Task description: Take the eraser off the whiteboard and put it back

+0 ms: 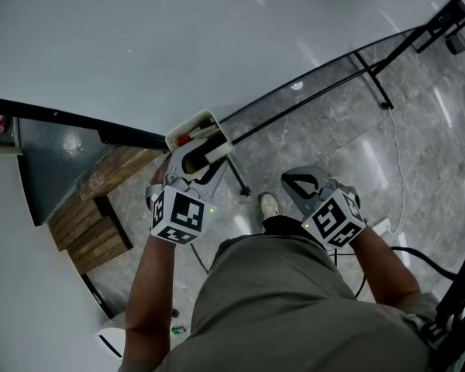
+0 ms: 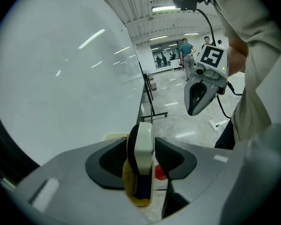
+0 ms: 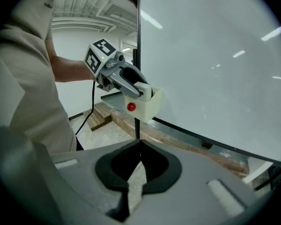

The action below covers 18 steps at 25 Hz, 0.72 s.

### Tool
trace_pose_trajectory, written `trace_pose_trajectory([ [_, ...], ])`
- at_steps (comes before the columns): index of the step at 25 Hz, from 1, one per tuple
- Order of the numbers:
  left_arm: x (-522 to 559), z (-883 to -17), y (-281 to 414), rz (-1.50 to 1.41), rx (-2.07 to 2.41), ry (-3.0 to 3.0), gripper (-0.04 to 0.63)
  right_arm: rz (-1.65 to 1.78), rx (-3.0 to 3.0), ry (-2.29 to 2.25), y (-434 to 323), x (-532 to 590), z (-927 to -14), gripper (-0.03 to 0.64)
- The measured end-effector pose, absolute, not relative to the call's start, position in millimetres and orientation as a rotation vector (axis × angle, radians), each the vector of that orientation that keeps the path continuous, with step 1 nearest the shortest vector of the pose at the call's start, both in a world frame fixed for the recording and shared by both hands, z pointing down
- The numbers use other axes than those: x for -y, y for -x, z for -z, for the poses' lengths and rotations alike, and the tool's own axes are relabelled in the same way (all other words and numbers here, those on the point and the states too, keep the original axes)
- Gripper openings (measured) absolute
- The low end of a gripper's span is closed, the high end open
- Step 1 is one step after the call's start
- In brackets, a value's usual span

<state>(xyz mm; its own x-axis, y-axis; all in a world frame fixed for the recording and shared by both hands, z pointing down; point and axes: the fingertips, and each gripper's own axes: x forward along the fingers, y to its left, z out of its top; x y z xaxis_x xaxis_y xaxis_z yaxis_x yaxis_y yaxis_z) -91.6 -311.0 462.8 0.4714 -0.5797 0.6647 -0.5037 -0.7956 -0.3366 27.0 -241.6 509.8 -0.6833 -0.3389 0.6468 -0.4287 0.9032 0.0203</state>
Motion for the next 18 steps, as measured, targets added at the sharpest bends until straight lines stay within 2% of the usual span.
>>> trace_pose_trajectory([
  [12, 299.3, -442.3, 97.9, 1.159, -1.052, 2.611, 0.203, -0.15, 2.395, -0.536, -25.9, 231.0, -505.8, 0.002],
  [18, 271.0, -414.1, 101.5, 1.032, -1.138, 2.628, 0.202, -0.131, 2.386, -0.533, -27.0, 214.5, -500.0, 0.002],
])
